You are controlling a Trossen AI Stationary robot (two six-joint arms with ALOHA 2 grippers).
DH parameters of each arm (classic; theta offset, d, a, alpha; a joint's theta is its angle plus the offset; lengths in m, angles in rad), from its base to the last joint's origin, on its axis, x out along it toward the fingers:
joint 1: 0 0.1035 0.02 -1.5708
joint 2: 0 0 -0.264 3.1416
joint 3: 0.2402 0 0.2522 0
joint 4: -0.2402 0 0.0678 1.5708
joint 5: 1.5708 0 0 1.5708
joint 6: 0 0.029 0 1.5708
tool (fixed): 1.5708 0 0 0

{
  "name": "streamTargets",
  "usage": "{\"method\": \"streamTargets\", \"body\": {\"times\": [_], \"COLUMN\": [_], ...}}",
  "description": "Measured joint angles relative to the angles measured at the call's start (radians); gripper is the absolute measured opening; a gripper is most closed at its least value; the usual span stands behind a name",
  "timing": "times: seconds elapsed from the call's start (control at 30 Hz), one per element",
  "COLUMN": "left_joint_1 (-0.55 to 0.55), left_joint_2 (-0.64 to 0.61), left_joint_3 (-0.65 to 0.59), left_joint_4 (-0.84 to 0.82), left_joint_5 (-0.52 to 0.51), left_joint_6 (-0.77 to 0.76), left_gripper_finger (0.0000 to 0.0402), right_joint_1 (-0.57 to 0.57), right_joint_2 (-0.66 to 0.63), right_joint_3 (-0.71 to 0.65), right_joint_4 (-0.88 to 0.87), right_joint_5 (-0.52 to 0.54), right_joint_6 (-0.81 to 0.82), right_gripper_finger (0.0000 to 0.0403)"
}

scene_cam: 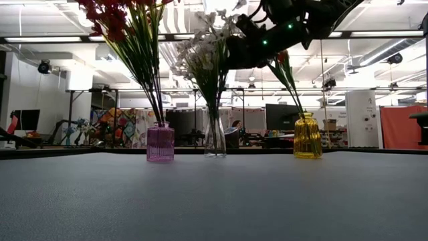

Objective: Sort flowers into vase by color
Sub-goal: Put the white flower into the transparent vase

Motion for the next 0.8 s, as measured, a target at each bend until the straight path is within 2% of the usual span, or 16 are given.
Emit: {"method": "streamTargets", "body": {"times": [0.8], "left_joint_1": [0.000], "left_joint_2": [0.000], "left_joint_3": [0.000], "left_joint_4": [0.010], "left_joint_5": [0.000], "left_joint_6": [0.000], "left_gripper_finger": [0.0148], "right_joint_1": [-0.013], "right_joint_2": [0.095], "right_joint_3": [0.002], "right_joint_4": [0.011], "right_joint_5": [0.000], "right_joint_6": [0.019], "right_gripper_finger": [0.0022]}}
